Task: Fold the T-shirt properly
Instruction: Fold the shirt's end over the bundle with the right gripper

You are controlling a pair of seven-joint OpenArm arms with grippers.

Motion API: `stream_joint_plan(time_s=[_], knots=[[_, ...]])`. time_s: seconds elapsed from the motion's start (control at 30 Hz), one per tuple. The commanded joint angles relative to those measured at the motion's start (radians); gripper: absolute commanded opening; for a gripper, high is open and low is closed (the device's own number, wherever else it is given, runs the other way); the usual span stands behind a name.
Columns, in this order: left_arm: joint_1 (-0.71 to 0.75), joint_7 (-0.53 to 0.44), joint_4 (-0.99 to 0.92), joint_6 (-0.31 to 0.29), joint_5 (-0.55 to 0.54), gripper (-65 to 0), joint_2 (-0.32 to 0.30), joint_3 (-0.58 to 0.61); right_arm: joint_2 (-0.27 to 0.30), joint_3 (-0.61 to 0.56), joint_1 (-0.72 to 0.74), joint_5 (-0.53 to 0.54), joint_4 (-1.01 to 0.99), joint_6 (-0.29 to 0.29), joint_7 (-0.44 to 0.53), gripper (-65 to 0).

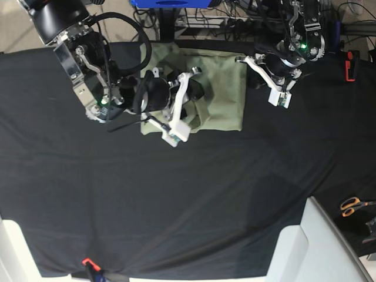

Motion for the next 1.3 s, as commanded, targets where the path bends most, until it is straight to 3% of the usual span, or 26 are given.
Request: stream_joint_plan(time_s=[0.0,0.7,1.1,1.27], knots=[[0.000,-0.015,0.014,0.002,-0.008,-65.0,-0.007,-0.004,-0.005,-0.011,0.027,0.027,0.013,0.022,0.014,-64.2],[0.014,-0.013,0.024,0.002,-0.010,-65.0,-0.018,-0.016,-0.044,-0.059,0.113,0.030,-0.114,0.033,0.024,-64.2],[0.158,-0.016,0.131,-0.008,-0.016,-65.0,-0.098,-0.249,-0.054,-0.056,0.121,0.027,-0.151,0.031,0.059,-64.2],[0.201,-0.016,0.197,-0.118,-0.013,-65.0,-0.093,-0.326,-0.053,-0.056,0.121,0.030,-0.192,0.031,0.085,-64.2]])
